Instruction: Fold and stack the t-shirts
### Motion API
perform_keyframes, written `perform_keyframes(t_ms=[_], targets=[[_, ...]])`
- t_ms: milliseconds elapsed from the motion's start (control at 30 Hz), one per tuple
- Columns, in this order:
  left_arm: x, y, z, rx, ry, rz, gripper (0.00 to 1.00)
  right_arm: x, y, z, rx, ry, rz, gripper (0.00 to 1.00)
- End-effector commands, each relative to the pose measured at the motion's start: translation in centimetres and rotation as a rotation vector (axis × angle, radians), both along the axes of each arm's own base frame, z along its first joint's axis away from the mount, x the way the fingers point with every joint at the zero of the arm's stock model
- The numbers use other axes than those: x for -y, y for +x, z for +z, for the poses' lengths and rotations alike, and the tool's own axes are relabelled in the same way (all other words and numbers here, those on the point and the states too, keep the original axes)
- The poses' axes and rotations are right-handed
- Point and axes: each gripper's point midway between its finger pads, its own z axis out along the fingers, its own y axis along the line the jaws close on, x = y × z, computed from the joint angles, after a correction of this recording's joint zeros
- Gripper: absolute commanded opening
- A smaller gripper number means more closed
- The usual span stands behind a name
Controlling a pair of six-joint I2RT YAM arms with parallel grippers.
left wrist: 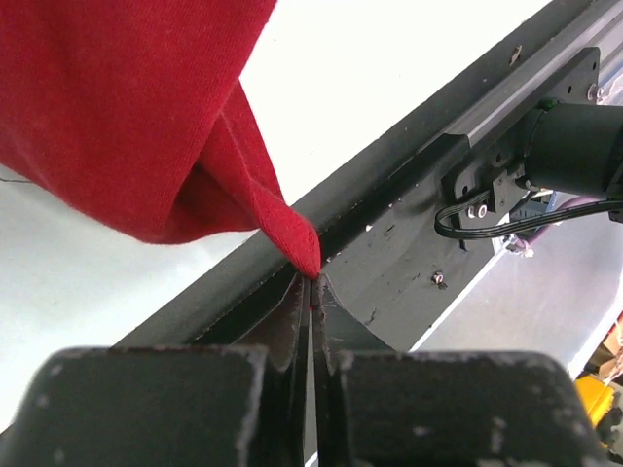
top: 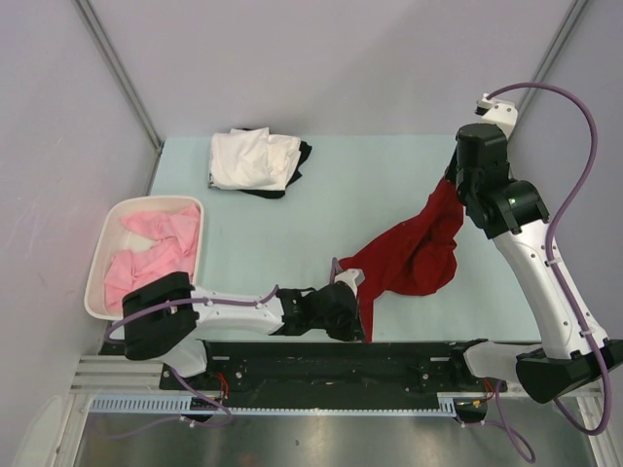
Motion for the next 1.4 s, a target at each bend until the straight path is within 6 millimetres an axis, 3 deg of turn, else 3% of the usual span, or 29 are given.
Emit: perform_keyframes(t_ms=[0,33,67,133,167,200,233,267,333,400,433,500,533,633,733,833,867,1000,1133,1267,1367], targets=[[-0.4,1.6,3.9,0.116,-0.024,-0.011,0.0,1.0,-0.3,2.7,0.081,0.025,-0.04,0.0],[-1.1,2.7,7.7,0.186,-0.064,0.004,0.0,1.3,-0.3,3.1,0.09,0.035,-0.046,0.0],[-4.1,3.5,7.7,0.209,0.05,0.049,0.0,1.5,-0.4,3.7,0.109,0.05,-0.049,0.0],[-7.1,5.9,14.0,0.301,-0.005,0.134,0.0,1.3,-0.5,5.8,0.169,0.096,-0.029,0.0],[-9.4,6.4,14.9,0.316,0.031,0.169,0.0,1.5,-0.7,7.4,0.228,0.118,-0.029,0.0],[-11.5,7.0,18.5,0.372,-0.047,0.223,0.0,1.6,-1.0,8.8,0.269,0.128,-0.021,0.0],[-13.7,8.8,21.1,0.416,-0.077,0.295,0.0,1.2,-1.2,10.0,0.307,0.14,0.006,0.0],[-15.7,9.2,22.1,0.43,-0.067,0.33,0.0,1.3,-1.3,11.4,0.356,0.152,0.006,0.0],[-19.8,10.8,27.1,0.536,-0.101,0.433,0.0,2.0,-2.7,14.3,0.438,0.165,-0.001,0.0],[-22.1,11.0,29.1,0.583,-0.07,0.46,0.0,2.8,-4.5,17.2,0.537,0.185,-0.009,0.0],[-23.4,11.3,31.8,0.647,-0.073,0.498,0.0,3.1,-5.4,18.4,0.578,0.188,-0.009,0.0],[-24.3,11.3,33.6,0.689,-0.071,0.512,0.0,3.5,-7.1,21.1,0.68,0.209,0.002,0.0],[-24.9,11.1,35.5,0.724,-0.097,0.533,0.0,4.2,-9.1,23.2,0.743,0.223,-0.001,0.0],[-25.3,10.7,37.5,0.745,-0.125,0.544,0.0,4.8,-11.6,25.4,0.78,0.228,0.013,0.0],[-25.3,10.2,38.5,0.753,-0.17,0.54,0.0,5.7,-15.3,27.8,0.845,0.228,0.035,0.0],[-25.3,9.0,40.8,0.825,-0.279,0.513,0.0,6.4,-18.9,29.9,0.931,0.235,0.061,0.0],[-25.2,8.5,42.6,0.874,-0.349,0.497,0.0,6.6,-20.1,30.4,0.954,0.24,0.073,0.0],[-27.8,5.5,47.4,1.015,-0.498,0.518,0.0,6.2,-24.8,33.4,1.068,0.276,0.186,0.0],[-29.5,1.9,52.1,1.12,-0.623,0.46,0.0,5.7,-27.4,34.5,1.117,0.304,0.258,0.0],[-29.9,-1.2,55.6,1.24,-0.74,0.365,0.0,4.9,-28.4,35.2,1.146,0.311,0.308,0.0],[-30.0,-1.3,56.6,1.26,-0.732,0.356,0.0,4.4,-27.8,35.4,1.136,0.318,0.322,0.0]])
